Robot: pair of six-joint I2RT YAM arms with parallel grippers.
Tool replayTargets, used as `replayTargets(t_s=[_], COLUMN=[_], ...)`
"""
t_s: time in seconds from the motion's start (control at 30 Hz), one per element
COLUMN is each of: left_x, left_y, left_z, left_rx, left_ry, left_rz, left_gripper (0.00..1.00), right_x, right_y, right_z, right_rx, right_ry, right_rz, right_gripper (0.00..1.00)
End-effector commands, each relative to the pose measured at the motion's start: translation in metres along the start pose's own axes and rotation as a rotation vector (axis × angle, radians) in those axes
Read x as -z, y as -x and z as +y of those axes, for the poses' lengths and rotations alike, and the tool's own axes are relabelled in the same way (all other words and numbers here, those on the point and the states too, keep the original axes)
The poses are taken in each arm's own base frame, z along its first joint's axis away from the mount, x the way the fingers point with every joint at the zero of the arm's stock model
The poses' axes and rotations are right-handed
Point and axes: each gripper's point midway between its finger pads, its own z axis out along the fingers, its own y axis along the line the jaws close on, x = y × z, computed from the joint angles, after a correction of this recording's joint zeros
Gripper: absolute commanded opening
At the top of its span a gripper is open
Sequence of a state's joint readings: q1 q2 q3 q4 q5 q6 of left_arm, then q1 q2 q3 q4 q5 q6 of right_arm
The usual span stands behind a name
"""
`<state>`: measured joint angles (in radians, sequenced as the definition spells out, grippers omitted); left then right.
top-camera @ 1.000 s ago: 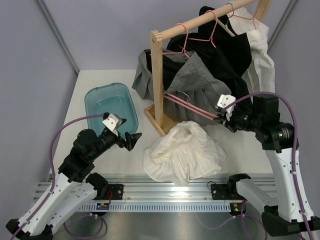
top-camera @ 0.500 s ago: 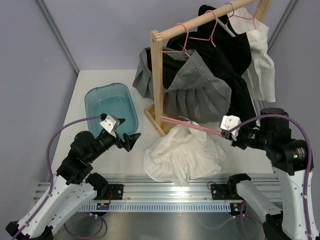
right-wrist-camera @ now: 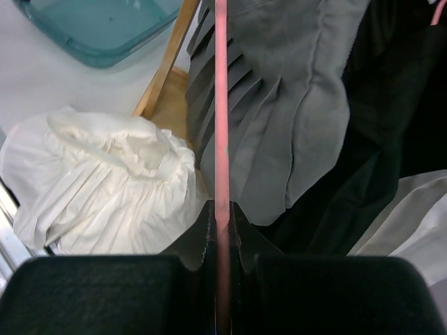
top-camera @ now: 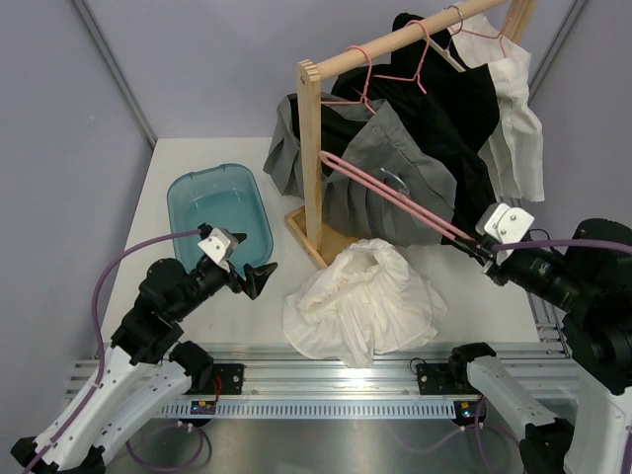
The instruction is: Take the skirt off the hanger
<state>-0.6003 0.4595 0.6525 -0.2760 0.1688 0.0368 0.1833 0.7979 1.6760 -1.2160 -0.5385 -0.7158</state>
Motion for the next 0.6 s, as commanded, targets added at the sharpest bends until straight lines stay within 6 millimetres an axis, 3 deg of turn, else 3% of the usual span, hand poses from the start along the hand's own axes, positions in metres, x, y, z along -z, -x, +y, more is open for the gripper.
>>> replayTargets(t_s=[0.0, 0.23, 0.43, 0.57], left_x=[0.002, 0.007, 0.007, 0.007], left_y=[0.028, 0.029, 0.025, 0.024], left_z=[-0.001, 0.0, -0.002, -0.002], left_rx=[-0.035, -0.048, -0.025, -0.01], left_ry=[-0.013, -0.006, -0.008, -0.007], left_rz=[-0.076, -0.079, -0.082, -0.082], left_gripper=[0.99, 0.99, 0.99, 0.99], right_x=[-0.003, -0.021, -0.049, -0.076], right_y=[0.028, 0.038, 0.047, 0.056], right_z=[-0.031, -0.052, -0.058, -0.072], right_rx=[-0.076, -0.168, -0.207, -0.26], right_ry=[-0.115, -0.152, -0.075, -0.039], right_rz=[-0.073, -0.104, -0.142, -0.168], right_gripper=[0.0, 0.0, 0.0, 0.0])
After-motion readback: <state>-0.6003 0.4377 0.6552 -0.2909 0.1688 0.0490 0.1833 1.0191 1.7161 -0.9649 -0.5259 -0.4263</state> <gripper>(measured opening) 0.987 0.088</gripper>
